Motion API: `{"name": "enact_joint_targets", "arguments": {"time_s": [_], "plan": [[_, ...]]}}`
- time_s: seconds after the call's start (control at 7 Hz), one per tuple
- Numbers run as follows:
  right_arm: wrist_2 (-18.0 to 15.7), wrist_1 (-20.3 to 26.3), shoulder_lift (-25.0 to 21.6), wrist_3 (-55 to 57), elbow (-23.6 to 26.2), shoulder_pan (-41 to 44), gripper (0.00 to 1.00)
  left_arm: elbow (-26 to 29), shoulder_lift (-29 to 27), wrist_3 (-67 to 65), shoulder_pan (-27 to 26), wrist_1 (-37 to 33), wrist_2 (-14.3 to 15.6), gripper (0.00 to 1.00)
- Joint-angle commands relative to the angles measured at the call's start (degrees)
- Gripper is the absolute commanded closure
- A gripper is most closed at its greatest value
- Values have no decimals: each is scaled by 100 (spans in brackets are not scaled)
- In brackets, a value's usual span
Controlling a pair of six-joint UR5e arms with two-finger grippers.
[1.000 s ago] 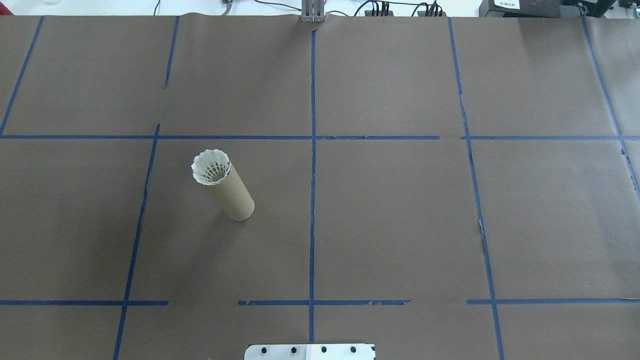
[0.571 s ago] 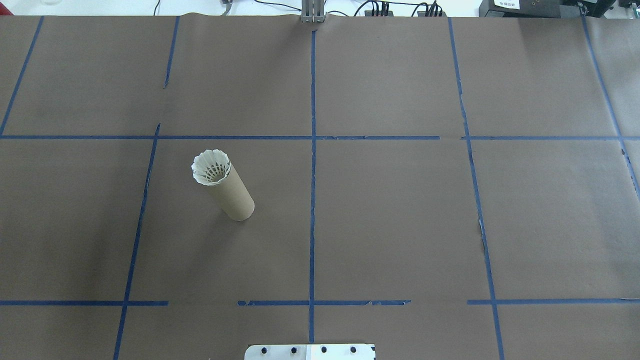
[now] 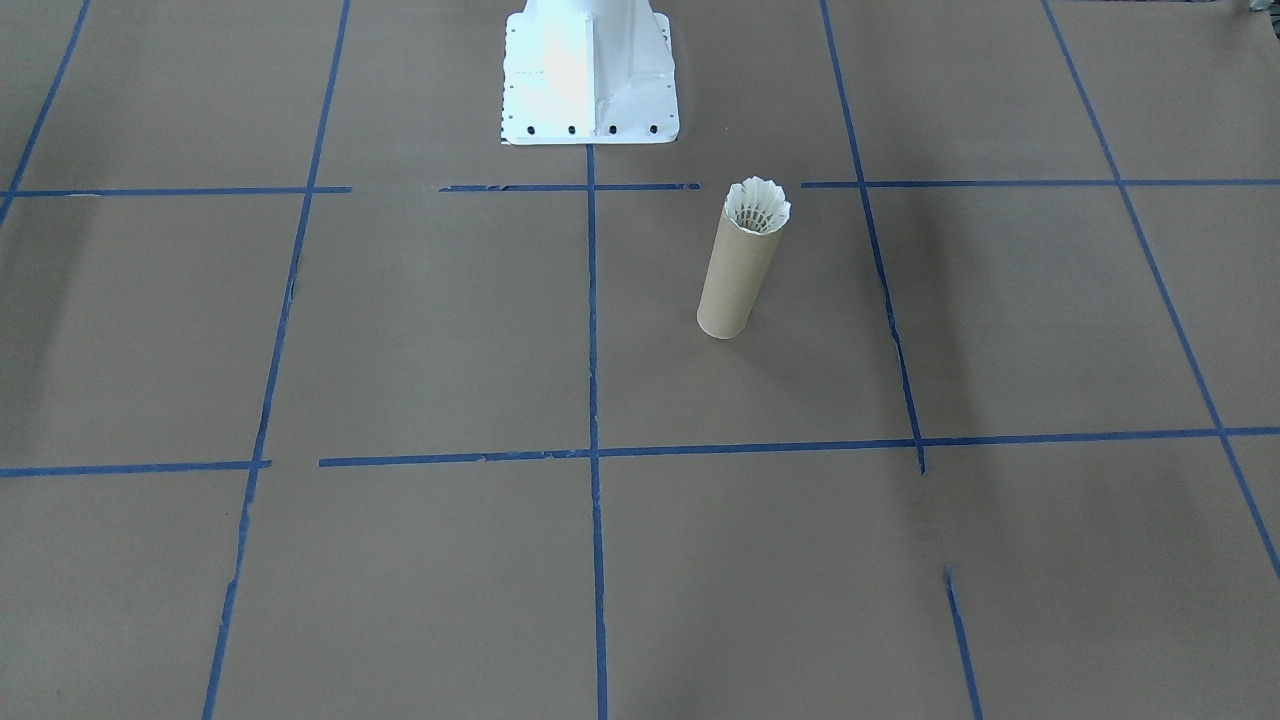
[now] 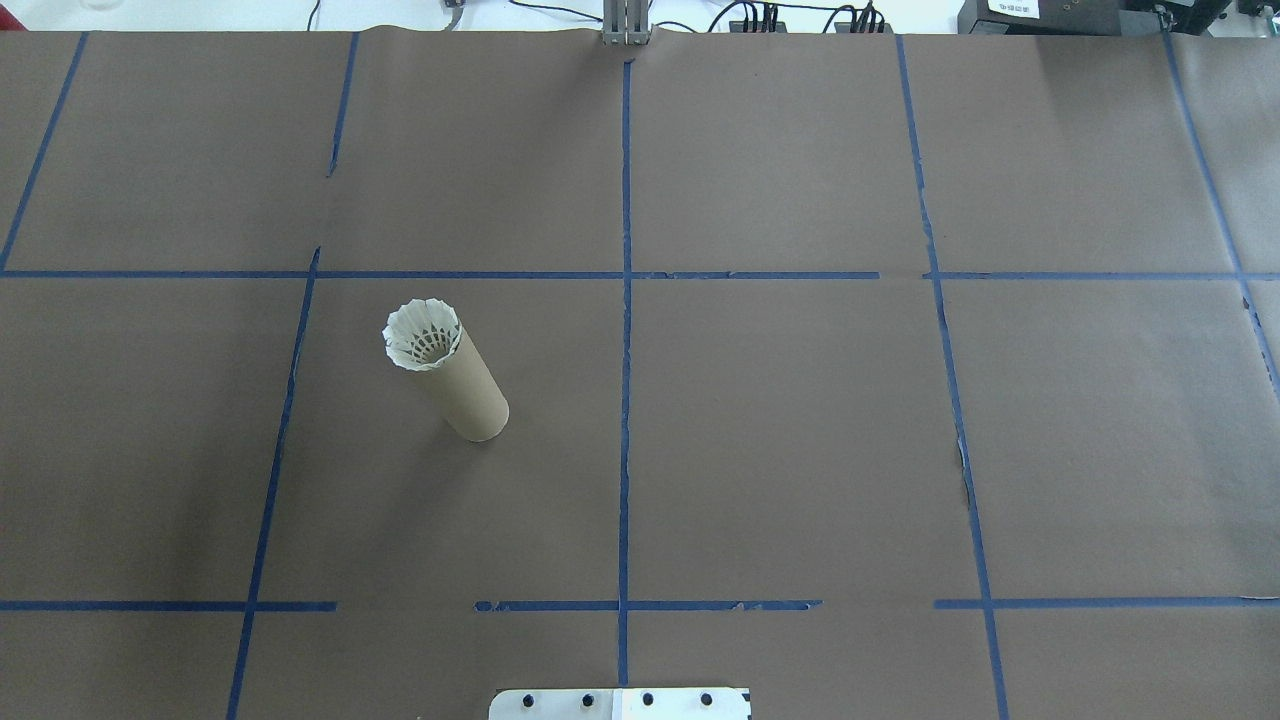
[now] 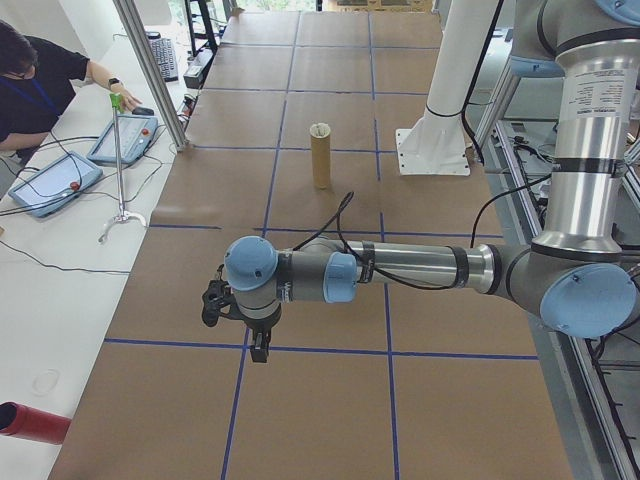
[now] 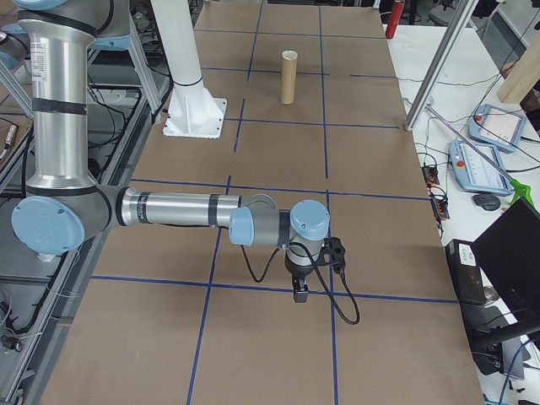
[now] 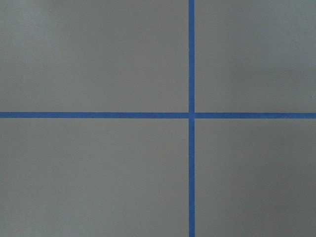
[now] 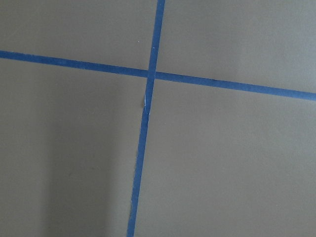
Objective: Collect badminton balls into bucket
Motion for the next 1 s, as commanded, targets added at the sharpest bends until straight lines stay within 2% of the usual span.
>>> {"name": "enact_joint_targets", "arguments": {"time_s": [0.0, 0.29, 0.86], "plan": [[0, 0, 0, 0, -2, 0, 0, -208, 10, 0, 2, 1, -7, 0], [0, 0, 0, -9, -2, 0, 0, -349, 28, 0, 2, 1, 2, 0], [0, 0, 0, 0, -2, 0, 0, -271, 28, 0, 2, -8, -7, 0]]}}
